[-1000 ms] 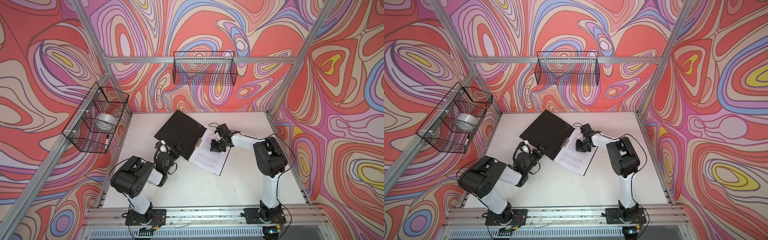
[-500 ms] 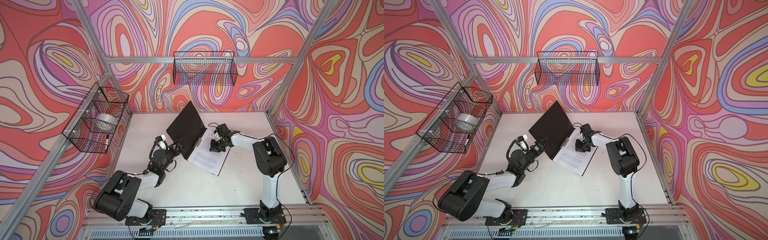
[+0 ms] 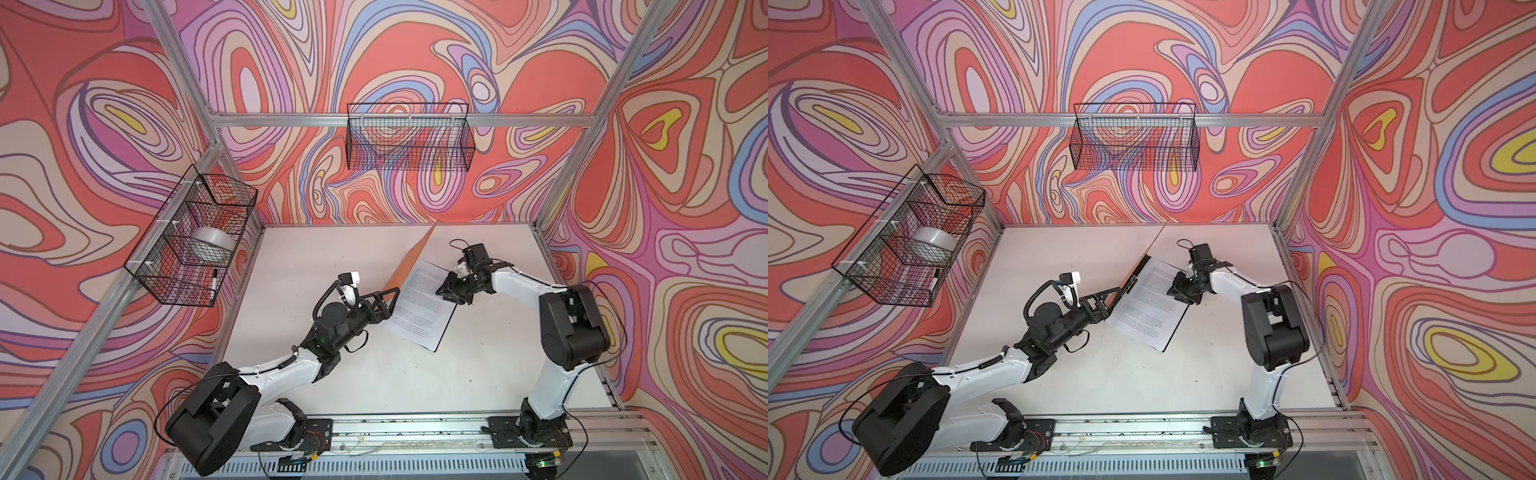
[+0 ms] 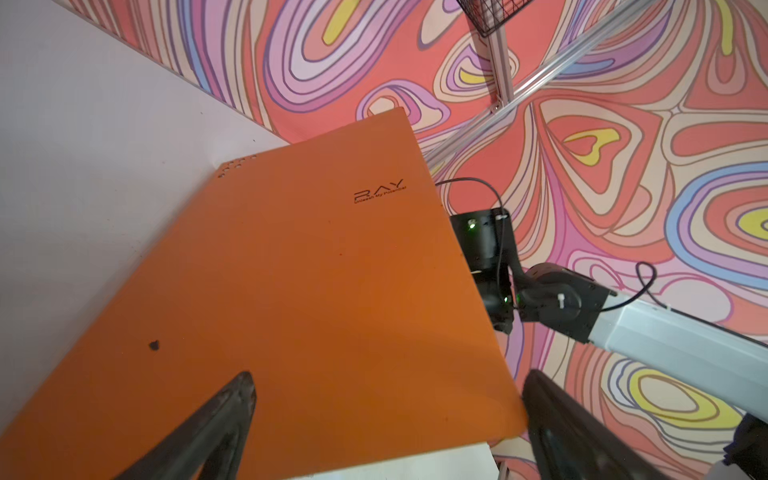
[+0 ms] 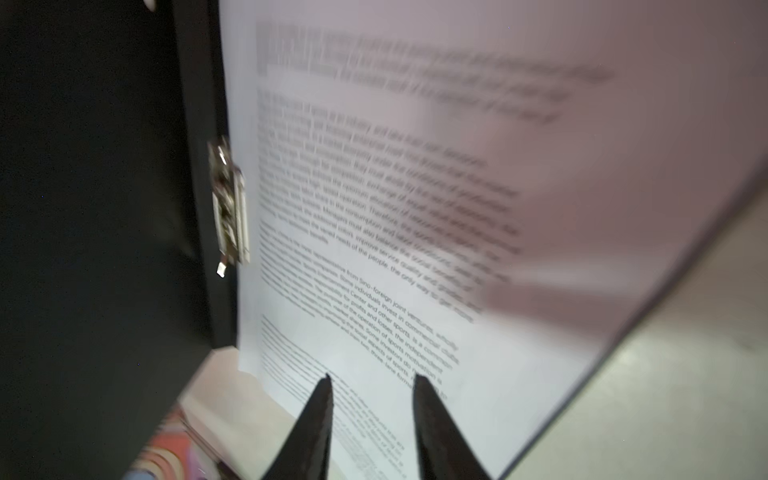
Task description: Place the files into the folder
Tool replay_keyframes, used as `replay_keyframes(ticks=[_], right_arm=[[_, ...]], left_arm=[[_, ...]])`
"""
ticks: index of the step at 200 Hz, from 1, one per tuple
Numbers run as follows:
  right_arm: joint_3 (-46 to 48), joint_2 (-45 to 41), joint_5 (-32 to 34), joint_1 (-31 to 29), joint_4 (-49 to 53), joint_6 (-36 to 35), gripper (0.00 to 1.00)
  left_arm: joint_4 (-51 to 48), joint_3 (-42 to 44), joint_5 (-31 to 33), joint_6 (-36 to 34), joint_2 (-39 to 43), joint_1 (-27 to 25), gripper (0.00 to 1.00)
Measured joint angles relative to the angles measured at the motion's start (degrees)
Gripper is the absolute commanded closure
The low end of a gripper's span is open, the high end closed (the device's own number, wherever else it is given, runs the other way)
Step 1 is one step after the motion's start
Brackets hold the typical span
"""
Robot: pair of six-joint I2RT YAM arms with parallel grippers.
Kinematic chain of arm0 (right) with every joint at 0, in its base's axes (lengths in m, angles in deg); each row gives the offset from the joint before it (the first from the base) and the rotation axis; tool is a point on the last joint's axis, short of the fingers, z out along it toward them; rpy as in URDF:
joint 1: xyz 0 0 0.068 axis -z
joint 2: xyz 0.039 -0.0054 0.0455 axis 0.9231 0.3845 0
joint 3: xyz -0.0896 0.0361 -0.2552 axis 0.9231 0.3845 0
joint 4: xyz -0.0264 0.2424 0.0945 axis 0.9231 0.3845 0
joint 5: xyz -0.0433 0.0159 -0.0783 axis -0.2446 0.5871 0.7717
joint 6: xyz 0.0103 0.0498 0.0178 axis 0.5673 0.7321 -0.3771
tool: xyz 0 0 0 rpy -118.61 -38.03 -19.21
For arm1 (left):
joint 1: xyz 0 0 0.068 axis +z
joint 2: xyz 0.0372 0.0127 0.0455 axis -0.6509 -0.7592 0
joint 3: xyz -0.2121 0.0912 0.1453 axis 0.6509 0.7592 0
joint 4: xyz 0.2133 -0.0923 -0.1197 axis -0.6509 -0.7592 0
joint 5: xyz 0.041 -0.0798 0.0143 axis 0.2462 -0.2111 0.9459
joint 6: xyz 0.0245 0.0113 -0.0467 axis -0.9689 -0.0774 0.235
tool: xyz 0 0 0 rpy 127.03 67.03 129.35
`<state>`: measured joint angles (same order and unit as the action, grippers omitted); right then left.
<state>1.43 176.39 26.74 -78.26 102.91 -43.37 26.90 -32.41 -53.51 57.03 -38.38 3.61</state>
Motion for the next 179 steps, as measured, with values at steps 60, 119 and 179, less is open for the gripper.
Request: replay_keyframes(ticks=[60,119,179], right_arm=[[8.4,-14.5,0.9,17.7,0.4,2.0,0.25],[11.0,-11.6,-1.0,14.6,-1.1,-0.2,0.22],[9.4,-0.8,0.7,6.8,-3.4,-1.4,0.22]], left_arm=[[-3.3,-5.8,0.4,-0.4,-8.1,-11.4,0.00],[-26.0,-18.8,2.1,-5.9,-8.5,2.1,0.00],[-53.4,-42.8,2.0,-20.1,-25.1,6.5,0.00]])
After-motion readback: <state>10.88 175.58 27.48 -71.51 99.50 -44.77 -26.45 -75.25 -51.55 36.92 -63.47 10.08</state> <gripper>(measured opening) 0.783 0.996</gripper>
